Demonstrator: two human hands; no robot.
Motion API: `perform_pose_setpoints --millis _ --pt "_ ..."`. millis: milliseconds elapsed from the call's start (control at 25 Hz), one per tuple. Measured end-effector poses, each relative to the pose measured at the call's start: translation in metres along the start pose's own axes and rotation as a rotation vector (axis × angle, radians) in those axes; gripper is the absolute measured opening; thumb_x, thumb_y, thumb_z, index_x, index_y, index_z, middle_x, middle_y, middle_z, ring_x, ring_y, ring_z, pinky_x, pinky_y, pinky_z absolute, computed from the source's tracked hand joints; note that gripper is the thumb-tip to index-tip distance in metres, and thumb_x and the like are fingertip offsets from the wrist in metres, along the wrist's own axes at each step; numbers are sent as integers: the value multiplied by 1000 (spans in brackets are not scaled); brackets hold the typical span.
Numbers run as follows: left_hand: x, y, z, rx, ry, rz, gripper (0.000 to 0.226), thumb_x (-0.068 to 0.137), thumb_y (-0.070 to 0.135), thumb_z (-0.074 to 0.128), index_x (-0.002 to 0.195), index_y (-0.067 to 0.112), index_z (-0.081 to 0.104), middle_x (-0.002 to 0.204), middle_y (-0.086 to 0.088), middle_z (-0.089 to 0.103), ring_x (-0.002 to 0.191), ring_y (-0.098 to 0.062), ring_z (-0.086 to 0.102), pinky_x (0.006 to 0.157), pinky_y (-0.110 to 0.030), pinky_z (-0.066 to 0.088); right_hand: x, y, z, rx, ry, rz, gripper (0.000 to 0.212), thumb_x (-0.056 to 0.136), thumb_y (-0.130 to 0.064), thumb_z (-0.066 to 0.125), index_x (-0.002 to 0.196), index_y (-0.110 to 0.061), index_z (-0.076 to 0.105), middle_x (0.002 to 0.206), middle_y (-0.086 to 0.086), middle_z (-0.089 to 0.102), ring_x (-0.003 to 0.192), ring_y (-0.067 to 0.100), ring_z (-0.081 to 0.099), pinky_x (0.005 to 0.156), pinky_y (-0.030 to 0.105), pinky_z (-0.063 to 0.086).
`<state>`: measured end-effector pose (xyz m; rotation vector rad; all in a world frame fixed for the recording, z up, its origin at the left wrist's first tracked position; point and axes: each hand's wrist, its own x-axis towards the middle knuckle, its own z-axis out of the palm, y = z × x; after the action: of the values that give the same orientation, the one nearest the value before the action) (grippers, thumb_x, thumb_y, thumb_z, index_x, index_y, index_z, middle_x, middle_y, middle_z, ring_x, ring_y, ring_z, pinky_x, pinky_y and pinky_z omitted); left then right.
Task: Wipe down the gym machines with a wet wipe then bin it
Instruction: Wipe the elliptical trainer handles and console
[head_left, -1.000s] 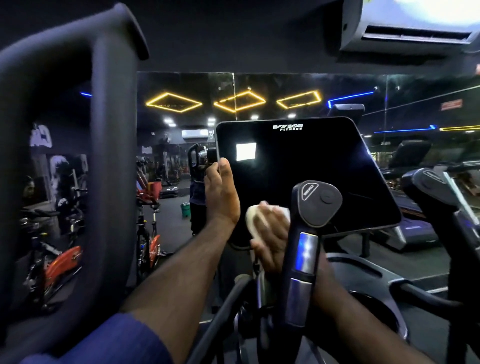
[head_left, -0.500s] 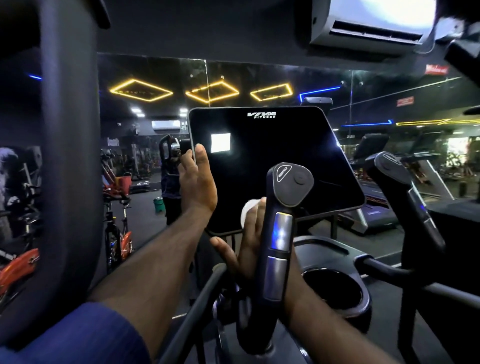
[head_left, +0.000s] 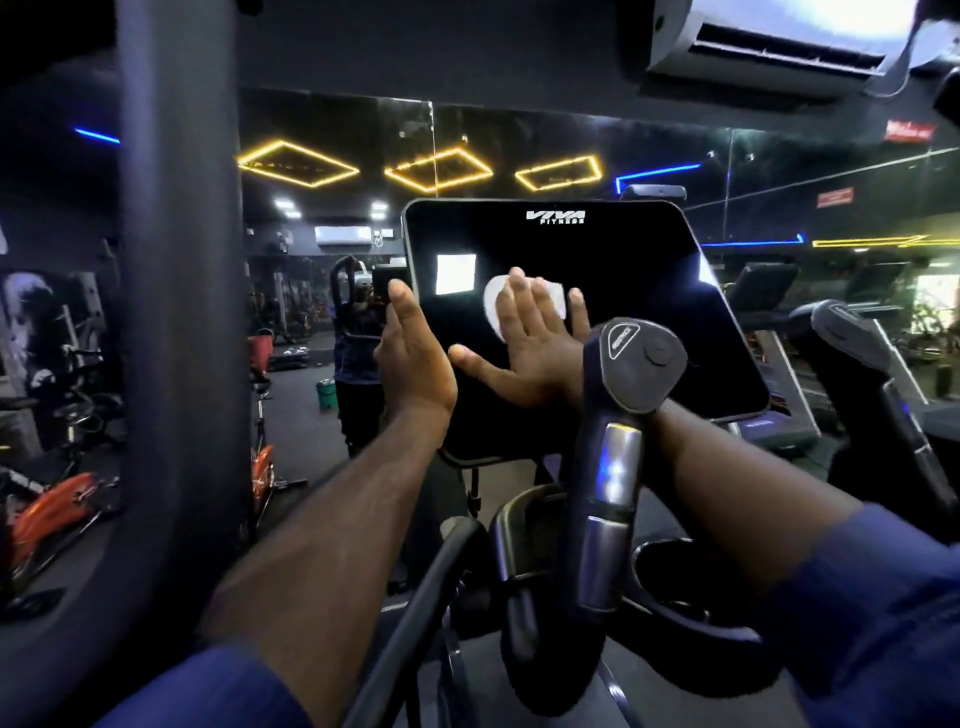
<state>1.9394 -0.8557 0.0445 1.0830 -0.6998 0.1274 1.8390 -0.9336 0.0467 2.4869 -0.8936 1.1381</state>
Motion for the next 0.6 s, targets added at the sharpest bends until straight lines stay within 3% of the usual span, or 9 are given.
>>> perform_pose_setpoints --millis 80,160,320,440,520,600 --pt "1 2 -1 -60 11 -33 64 111 55 24 145 15 60 150 -1 58 137 -9 50 87 0 33 -25 -12 -13 -22 -66 -234 92 94 -76 -2 165 -22 22 175 -2 6 160 18 12 126 60 1" --pt "0 2 -5 -121 26 -59 68 108 62 25 140 15 64 146 0 60 130 -7 52 99 -16 39 -37 -8 -18 -62 -283 -372 84 94 -74 -2 166 -31 11 174 -11 -4 160 10 1 124 62 -9" --pt "0 1 -2 -173 15 -67 83 98 74 27 145 14 60 146 -3 62 136 -15 55 117 -39 42 53 -1 -35 10 -337 -222 89 92 -81 -1 166 -31 -4 173 -14 -10 159 5 -8 118 61 -25" --pt "1 1 -4 -144 0 -44 91 91 82 27 146 17 60 144 -2 64 135 -14 57 118 -43 43 97 -18 -31 106 -230 -140 93 93 -84 2 166 -26 -1 174 -9 -10 159 9 -10 122 55 -23" --pt "-2 0 -3 -174 -4 -87 80 90 84 27 135 33 68 135 4 69 130 -14 61 114 -45 47 87 -30 -27 163 -269 -210 87 97 -79 2 166 -26 -4 173 -9 -15 159 10 -15 123 52 -23" --pt "5 -7 -6 -219 -46 -117 71 86 88 33 111 40 78 121 2 75 120 -18 68 109 -51 50 41 -38 -20 199 -310 -311 72 104 -67 2 166 -31 -2 172 -14 -15 157 6 -17 123 49 -24"
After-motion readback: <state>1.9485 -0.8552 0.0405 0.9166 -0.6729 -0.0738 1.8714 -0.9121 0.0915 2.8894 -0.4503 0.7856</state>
